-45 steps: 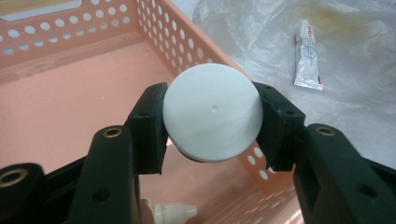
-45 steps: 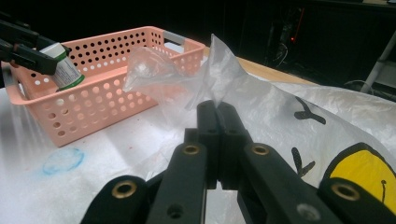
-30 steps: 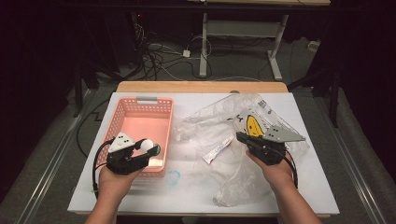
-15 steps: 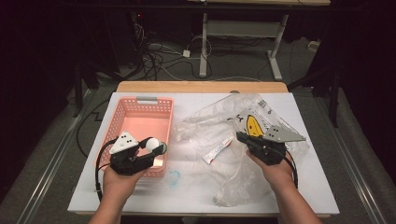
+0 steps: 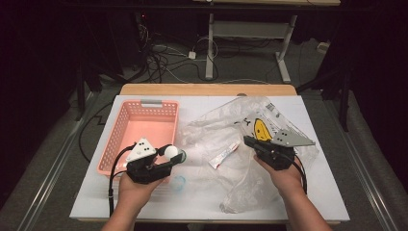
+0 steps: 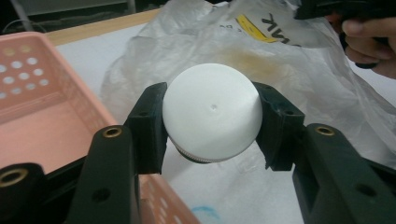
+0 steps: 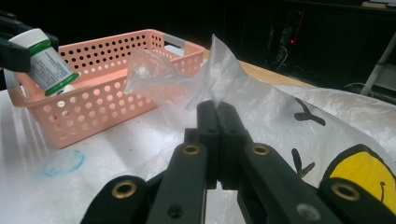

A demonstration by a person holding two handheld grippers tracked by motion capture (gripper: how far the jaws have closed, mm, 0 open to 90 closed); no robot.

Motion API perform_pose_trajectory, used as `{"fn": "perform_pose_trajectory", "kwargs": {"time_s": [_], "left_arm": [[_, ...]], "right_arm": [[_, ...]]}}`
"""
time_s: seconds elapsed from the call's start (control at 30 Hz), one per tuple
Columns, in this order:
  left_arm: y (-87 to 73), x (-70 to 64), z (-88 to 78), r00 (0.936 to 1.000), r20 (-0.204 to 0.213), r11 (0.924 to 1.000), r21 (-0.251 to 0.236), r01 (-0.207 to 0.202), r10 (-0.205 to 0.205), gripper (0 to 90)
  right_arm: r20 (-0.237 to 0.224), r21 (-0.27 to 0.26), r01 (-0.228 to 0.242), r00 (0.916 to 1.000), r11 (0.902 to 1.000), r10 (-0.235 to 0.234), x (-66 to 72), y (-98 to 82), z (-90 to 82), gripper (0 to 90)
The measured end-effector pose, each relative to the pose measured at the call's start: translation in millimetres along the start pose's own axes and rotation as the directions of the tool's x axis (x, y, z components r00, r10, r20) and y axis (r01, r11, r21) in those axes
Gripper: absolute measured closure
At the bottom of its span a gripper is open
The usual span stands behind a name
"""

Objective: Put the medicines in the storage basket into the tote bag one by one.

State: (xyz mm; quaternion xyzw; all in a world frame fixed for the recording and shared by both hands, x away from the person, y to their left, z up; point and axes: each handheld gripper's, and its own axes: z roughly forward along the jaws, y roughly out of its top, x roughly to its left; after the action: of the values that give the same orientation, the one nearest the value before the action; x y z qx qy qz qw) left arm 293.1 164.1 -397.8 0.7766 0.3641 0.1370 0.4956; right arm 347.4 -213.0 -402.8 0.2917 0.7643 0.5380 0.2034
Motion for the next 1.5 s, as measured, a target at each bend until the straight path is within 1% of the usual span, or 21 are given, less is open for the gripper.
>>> {"fn": "perform_pose_trajectory", "kwargs": {"time_s": [0.17, 0.33, 0.67, 0.83, 0.93, 1.03, 1.17, 1.33, 1.5], "left_arm": [[-0.3, -7.3, 8.5, 0.9997, 0.020, 0.9999, 0.013, -0.011, 0.011, 48.3], [-0.8, -11.0, 14.9, 0.9992, 0.035, 0.9996, 0.022, -0.020, 0.019, 48.4], [-3.9, -15.4, 22.5, 0.9986, 0.043, 0.9987, 0.039, -0.032, 0.030, 48.3], [-6.2, -17.3, 27.7, 0.9982, 0.047, 0.9976, 0.057, -0.040, 0.037, 48.3], [-6.6, -19.0, 29.2, 0.9978, 0.053, 0.9975, 0.056, -0.043, 0.040, 48.3], [-5.9, -20.9, 32.3, 0.9977, 0.058, 0.9978, 0.053, -0.039, 0.036, 48.3], [-3.1, -23.8, 38.6, 0.9974, 0.057, 0.9972, 0.058, -0.048, 0.045, 48.3], [1.9, -24.7, 47.1, 0.9976, 0.062, 0.9984, 0.047, -0.033, 0.030, 48.3], [5.3, -27.7, 57.1, 0.9971, 0.069, 0.9980, 0.051, -0.036, 0.032, 48.3]], "right_arm": [[-0.002, 0.000, 0.001, 1.0000, 1.0000, -0.001, 0.8, 0.3, 0.1, 90.0], [0.000, 0.000, 0.003, 1.0000, 1.0000, -0.003, 0.0, 0.3, -0.4, 90.0], [0.000, 0.001, 0.002, 1.0000, 1.0000, -0.002, 0.8, 0.2, 0.1, 90.0], [0.001, 0.000, 0.002, 1.0000, 1.0000, -0.002, 0.5, 0.2, -0.1, 90.0], [0.002, -0.001, 0.004, 1.0000, 1.0000, -0.004, 1.2, 0.6, -0.7, 90.0], [0.001, 0.001, 0.005, 1.0000, 1.0000, -0.005, 1.6, 0.6, -0.6, 90.0], [0.000, 0.000, 0.003, 1.0000, 1.0000, -0.003, 1.4, 0.5, -0.7, 90.0], [0.001, 0.001, 0.000, 1.0000, 1.0000, 0.000, 0.9, 0.0, -0.2, 90.0], [0.000, -0.001, -0.001, 1.0000, 1.0000, 0.001, 0.7, -0.3, -0.3, 90.0]]}}
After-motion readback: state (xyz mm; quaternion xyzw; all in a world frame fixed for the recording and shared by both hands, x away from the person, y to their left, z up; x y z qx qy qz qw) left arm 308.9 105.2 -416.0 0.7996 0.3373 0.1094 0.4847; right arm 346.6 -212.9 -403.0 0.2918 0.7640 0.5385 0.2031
